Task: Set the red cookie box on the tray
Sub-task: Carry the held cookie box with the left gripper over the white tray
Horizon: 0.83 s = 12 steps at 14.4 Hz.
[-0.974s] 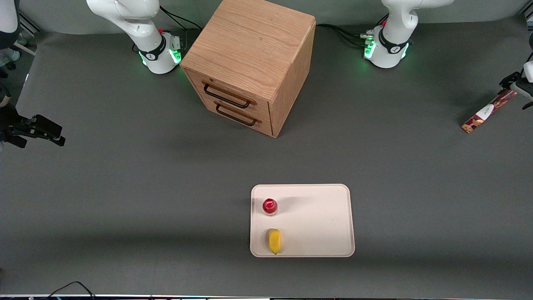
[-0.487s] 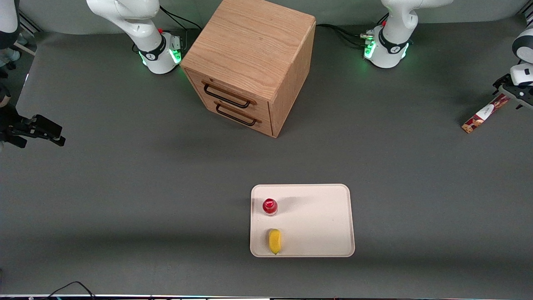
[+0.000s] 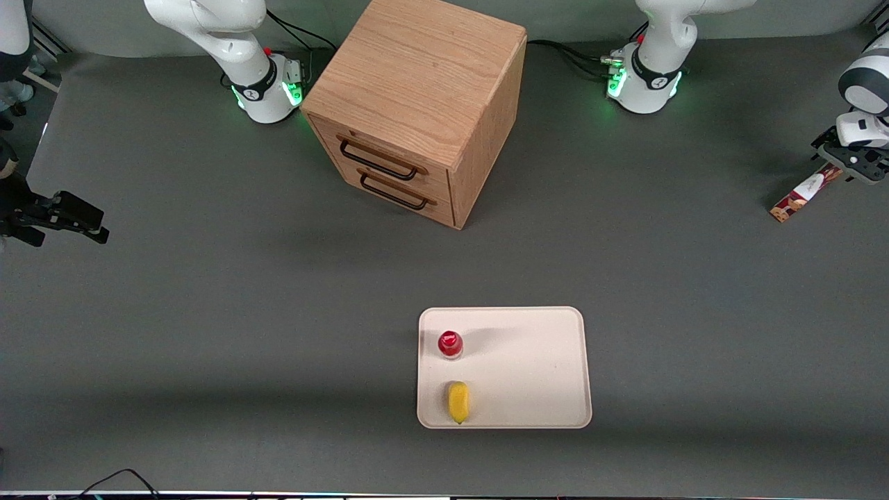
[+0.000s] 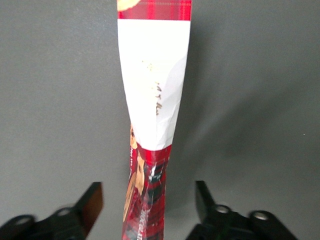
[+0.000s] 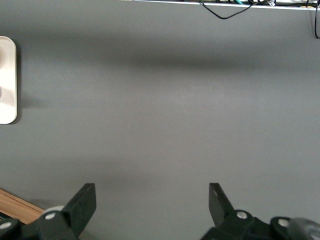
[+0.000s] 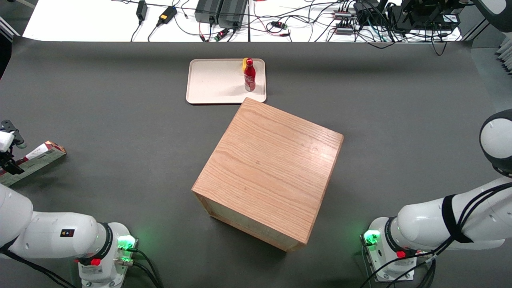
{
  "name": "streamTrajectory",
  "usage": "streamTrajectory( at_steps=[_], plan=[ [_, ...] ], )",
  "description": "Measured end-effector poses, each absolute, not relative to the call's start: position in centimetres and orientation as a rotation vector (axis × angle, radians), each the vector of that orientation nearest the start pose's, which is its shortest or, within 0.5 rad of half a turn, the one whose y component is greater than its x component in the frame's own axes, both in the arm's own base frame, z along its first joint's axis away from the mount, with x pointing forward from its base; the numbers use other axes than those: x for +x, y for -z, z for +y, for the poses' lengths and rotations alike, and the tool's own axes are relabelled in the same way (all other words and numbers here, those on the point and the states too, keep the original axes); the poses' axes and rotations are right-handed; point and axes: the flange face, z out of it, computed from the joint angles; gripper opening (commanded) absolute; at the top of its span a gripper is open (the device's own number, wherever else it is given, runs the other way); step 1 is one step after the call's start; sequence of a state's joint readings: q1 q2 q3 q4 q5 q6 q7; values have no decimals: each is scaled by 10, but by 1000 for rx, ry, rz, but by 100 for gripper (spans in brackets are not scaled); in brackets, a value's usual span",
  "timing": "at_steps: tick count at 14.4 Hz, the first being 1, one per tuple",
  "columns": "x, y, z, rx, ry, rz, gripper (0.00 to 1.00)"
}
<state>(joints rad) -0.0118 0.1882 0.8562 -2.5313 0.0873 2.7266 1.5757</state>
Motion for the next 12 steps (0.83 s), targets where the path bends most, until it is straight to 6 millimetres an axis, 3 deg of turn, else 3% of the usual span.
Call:
streamTrajectory(
  at_steps=[3, 9, 12],
  plan=[
    [310, -233, 351, -2750, -220, 1220, 1],
    [322, -233, 343, -2725, -206, 1256, 0],
    [348, -242, 331, -2755, -182, 1283, 0]
  ],
)
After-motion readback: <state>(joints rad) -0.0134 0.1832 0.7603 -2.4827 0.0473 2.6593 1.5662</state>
